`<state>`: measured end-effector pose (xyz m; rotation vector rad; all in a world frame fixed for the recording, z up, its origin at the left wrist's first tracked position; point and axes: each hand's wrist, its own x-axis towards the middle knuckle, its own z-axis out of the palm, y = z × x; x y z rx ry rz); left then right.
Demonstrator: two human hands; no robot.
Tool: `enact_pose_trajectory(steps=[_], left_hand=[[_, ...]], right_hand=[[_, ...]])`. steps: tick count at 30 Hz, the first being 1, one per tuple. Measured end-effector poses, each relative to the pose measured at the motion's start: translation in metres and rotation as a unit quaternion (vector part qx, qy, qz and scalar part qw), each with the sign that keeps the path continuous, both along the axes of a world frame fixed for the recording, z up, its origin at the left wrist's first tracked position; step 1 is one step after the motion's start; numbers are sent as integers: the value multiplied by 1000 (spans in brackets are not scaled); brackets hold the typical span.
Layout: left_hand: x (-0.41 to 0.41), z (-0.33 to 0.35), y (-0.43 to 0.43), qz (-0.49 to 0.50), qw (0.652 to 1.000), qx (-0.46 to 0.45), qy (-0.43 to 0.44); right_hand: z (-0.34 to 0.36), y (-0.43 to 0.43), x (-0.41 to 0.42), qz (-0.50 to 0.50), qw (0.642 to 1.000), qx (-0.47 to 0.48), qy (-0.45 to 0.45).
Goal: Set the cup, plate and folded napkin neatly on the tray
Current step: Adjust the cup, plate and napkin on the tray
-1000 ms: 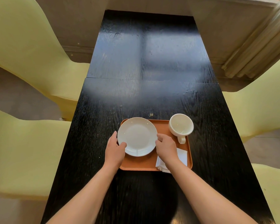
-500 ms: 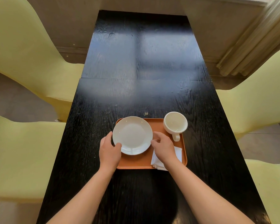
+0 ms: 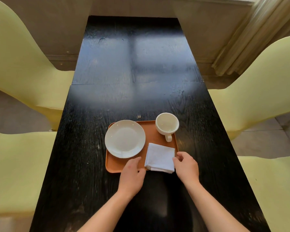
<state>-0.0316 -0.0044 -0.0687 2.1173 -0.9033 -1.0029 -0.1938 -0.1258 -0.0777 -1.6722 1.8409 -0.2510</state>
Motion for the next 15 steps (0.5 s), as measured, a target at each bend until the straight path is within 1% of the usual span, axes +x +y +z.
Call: enact_pose_trajectory(steps=[4, 7, 8, 11, 13, 15], left_hand=[[-17, 3, -16, -54, 998, 18, 2], [-24, 4, -26, -81, 993, 77, -36], [-26, 4, -28, -86, 992, 84, -47], [-32, 3, -29, -92, 991, 84, -47], [-33, 2, -30, -79, 993, 82, -36], [-31, 2, -28, -59, 996, 60, -24]], right_hand=[[-2, 0, 2, 90, 994, 9, 57], [-1, -5, 2, 121, 991, 20, 54], [-1, -7, 2, 128, 990, 23, 48], [-1, -16, 3, 149, 988, 17, 37], [0, -24, 2, 162, 986, 15, 39], [2, -28, 2, 167, 985, 23, 36]])
